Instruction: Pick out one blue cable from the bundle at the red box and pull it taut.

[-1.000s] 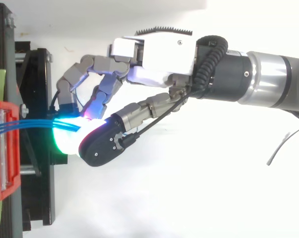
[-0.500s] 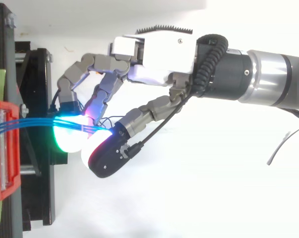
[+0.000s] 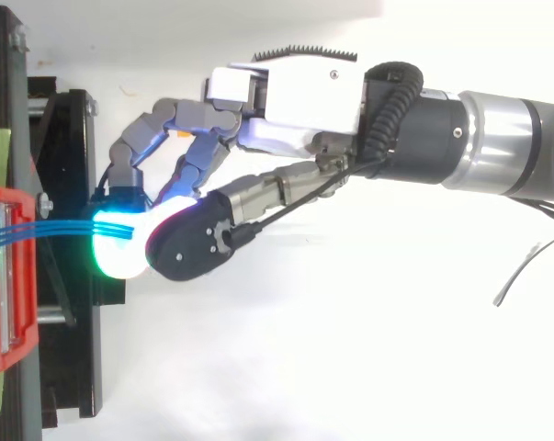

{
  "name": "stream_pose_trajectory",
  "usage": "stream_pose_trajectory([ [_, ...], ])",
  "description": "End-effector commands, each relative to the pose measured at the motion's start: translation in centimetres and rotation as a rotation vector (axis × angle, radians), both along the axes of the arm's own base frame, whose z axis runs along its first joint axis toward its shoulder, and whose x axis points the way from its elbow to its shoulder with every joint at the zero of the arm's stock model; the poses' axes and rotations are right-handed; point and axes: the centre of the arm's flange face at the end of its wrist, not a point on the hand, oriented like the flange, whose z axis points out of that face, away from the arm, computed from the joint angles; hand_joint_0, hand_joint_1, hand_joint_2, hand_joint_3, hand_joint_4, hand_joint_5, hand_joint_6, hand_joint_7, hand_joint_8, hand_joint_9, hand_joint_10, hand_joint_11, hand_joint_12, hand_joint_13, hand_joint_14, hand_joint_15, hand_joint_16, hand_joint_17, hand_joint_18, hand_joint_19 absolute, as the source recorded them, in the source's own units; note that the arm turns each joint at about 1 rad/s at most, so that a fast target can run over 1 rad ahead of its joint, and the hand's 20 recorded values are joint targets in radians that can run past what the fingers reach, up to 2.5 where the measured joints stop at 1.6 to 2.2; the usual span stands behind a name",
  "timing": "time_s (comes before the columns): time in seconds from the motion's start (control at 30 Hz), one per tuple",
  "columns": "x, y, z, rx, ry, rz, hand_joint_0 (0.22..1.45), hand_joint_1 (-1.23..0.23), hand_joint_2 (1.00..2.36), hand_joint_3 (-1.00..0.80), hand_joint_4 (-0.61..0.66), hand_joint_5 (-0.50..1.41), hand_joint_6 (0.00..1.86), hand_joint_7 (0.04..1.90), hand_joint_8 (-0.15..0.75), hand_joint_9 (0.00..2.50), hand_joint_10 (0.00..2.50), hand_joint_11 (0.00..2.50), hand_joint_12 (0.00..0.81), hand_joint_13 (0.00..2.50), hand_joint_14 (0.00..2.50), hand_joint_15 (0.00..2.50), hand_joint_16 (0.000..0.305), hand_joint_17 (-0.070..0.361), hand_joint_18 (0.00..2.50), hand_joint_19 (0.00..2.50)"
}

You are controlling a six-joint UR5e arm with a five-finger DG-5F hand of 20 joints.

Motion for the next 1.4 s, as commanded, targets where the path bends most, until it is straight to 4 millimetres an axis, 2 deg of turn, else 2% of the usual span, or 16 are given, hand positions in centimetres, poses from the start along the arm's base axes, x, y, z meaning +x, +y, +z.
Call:
stream_pose_trajectory([
  [0.0, 0.00, -0.01, 0.01, 0.000, 0.000, 0.000, 0.60, -0.47, 1.00, -0.50, 0.02, -0.17, 0.89, 0.79, 0.246, 1.13, 0.02, 0.92, 0.324, 0.94, 0.02, 0.70, 0.045, 0.100, 0.74, 0.74],
  [0.23, 0.00, -0.01, 0.01, 0.000, 0.000, 0.000, 0.59, -0.57, 1.02, -0.27, 0.01, -0.16, 0.93, 0.84, 0.255, 1.13, 0.02, 0.92, 0.332, 0.93, 0.02, 0.71, 0.045, 0.102, 0.73, 0.72],
  [0.6, -0.01, -0.01, 0.01, -0.001, 0.000, 0.011, 0.61, -0.67, 1.02, -0.20, 0.02, -0.17, 0.95, 0.88, 0.255, 1.11, 0.02, 0.91, 0.326, 0.93, 0.02, 0.71, 0.046, 0.103, 0.73, 0.72],
  [0.73, 0.03, -0.01, 0.08, -0.001, -0.002, 0.011, 0.64, -0.72, 1.02, -0.22, -0.03, -0.17, 0.95, 0.93, 0.251, 1.10, 0.02, 0.94, 0.324, 0.94, 0.02, 0.70, 0.046, 0.103, 0.74, 0.71],
  [0.97, 0.03, -0.01, 0.08, -0.001, -0.002, 0.011, 0.67, -0.73, 1.01, -0.34, -0.03, -0.18, 0.96, 0.85, 0.242, 1.10, 0.02, 0.93, 0.321, 0.94, 0.02, 0.69, 0.046, 0.102, 0.74, 0.71],
  [1.1, 0.02, -0.03, 0.08, -0.001, -0.002, 0.009, 0.61, -0.70, 1.00, -0.49, 0.06, -0.18, 0.93, 0.79, 0.241, 1.09, 0.02, 0.93, 0.320, 0.94, 0.03, 0.71, 0.046, 0.103, 0.74, 0.71],
  [1.23, 0.06, -0.02, 0.15, -0.001, -0.003, 0.009, 0.53, -0.65, 1.00, -0.50, 0.09, -0.18, 0.84, 0.72, 0.255, 1.07, 0.02, 0.88, 0.339, 0.93, 0.02, 0.69, 0.049, 0.111, 0.73, 0.72],
  [1.37, 0.29, -0.01, 0.75, 0.000, 0.003, 0.009, 0.51, -0.62, 1.00, -0.50, 0.10, -0.18, 0.83, 0.72, 0.259, 1.06, 0.02, 0.89, 0.349, 0.93, 0.02, 0.69, 0.051, 0.114, 0.73, 0.72],
])
